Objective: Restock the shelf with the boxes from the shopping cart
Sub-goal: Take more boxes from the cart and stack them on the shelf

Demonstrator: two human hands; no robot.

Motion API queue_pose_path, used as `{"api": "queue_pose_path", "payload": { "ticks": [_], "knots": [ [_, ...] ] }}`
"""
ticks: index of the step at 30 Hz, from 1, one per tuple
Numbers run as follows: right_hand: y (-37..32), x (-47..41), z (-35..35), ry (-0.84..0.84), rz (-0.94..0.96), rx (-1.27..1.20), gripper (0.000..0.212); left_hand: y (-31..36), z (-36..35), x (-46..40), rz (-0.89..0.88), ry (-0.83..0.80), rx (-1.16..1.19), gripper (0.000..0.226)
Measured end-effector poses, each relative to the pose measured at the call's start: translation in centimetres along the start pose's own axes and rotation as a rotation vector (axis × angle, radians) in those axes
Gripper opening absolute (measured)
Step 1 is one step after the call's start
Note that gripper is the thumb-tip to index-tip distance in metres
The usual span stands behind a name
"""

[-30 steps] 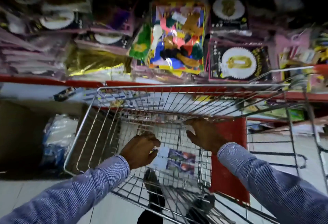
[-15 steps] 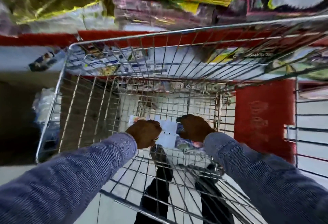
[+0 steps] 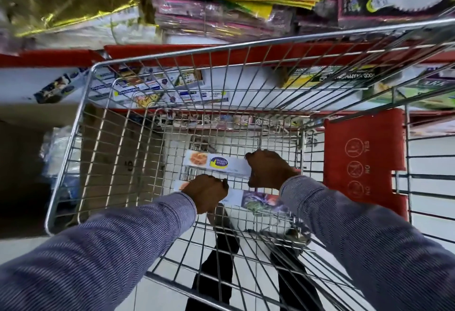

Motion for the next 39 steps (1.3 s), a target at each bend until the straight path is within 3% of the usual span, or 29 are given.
{"api": "queue_pose_path", "payload": {
  "ticks": [4, 9, 13, 16, 19, 24, 27, 30, 39],
  "knots": [
    [0.3, 1.5, 3.6, 0.091, 0.009, 0.015, 0.053, -0.1, 0.2, -0.5, 0.052, -0.005, 0.185, 0.027],
    [-1.2, 4.7, 10.6, 0.186, 0.085, 0.091, 0.057, -2.1, 4.1, 1.5, 0.085, 0.129, 0.32, 0.041],
    [-3.6, 8.5, 18.1, 0.276, 0.155, 0.146, 0.054, -3.9, 10.3, 6.2, 0.118, 0.27, 0.298, 0.059],
    [-6.0, 12.6, 24.8, 0.393, 0.212, 0.264, 0.051, -5.3, 17.3, 11.7, 0.161, 0.437, 0.284, 0.048],
    [-8.2, 16.4, 31.5, 0.48, 0.238, 0.34, 0.056, -6.6, 23.6, 16.7, 0.211, 0.53, 0.304, 0.06],
    [-12.5, 23.1, 42.9, 0.623, 0.264, 0.432, 0.048, -8.5, 34.3, 25.3, 0.374, 0.778, 0.184, 0.056],
    [-14.0, 26.3, 48.5, 0.748, 0.279, 0.39, 0.042, -9.6, 39.3, 28.0, 0.408, 0.752, 0.185, 0.059],
    [-14.6, 28.1, 52.8, 0.788, 0.268, 0.391, 0.041, -10.2, 43.2, 30.0, 0.421, 0.835, 0.187, 0.069],
    [-12.7, 28.5, 62.9, 0.813, 0.104, 0.361, 0.034, -12.3, 51.6, 32.2, 0.479, 0.902, 0.038, 0.045]
  ]
}}
Point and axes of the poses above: each hand's wrist, its own x-axis away from the middle knuckle, its own z-axis out of the back of the hand, y = z × x, the point moved 4 cm from there along -x, towards the middle knuckle, and after that the axes turned 7 degrees about -x, right-handed, at the moved point
